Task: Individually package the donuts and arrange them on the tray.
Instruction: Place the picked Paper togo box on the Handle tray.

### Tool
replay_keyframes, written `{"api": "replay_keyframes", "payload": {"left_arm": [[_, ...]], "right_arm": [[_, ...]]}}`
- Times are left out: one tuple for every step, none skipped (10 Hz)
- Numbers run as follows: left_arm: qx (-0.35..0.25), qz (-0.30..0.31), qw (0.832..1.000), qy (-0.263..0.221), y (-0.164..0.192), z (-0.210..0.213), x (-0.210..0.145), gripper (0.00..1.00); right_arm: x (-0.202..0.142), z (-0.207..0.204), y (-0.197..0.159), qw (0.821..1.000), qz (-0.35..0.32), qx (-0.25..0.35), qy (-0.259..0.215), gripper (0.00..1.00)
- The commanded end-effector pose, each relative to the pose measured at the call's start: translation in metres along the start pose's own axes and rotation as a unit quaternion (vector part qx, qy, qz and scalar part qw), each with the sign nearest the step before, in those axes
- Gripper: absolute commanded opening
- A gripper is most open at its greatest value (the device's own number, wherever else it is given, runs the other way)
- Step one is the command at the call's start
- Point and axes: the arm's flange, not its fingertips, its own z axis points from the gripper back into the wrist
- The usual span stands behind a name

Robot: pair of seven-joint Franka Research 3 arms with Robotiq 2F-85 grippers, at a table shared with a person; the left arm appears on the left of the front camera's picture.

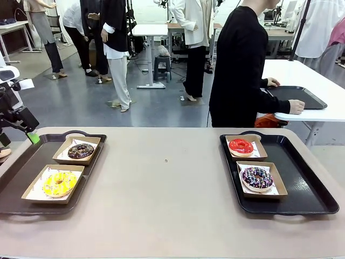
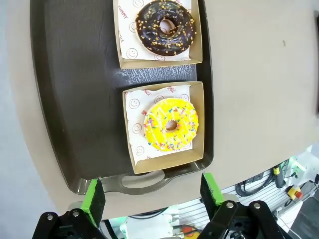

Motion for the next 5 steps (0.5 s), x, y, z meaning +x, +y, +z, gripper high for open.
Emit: {"api": "replay_keyframes", "payload": {"left_arm": [[-0.001, -0.002, 1.0, 0.0, -0.0001, -0.0009, 0.0004, 1.0], [-0.001, -0.002, 1.0, 0.0, -0.0001, -0.0009, 0.0004, 1.0], [-0.001, -0.002, 1.0, 0.0, -0.0001, -0.0009, 0.0004, 1.0], [-0.001, -0.002, 1.0, 0.0, -0.0001, -0.0009, 0.0004, 1.0], [-0.001, -0.002, 1.0, 0.0, -0.0001, -0.0009, 0.0004, 1.0]], "right_arm": [[-0.0012, 0.0005, 0.0037, 1.0, -0.002, 0.003, -0.002, 1.0], [-0.0012, 0.0005, 0.0037, 1.0, -0.002, 0.003, -0.002, 1.0], [-0.0012, 0.0005, 0.0037, 1.0, -0.002, 0.003, -0.002, 1.0], [-0.0012, 0.0005, 0.0037, 1.0, -0.002, 0.003, -0.002, 1.0], [-0.0012, 0.0005, 0.0037, 1.0, -0.002, 0.003, -0.002, 1.0]]}}
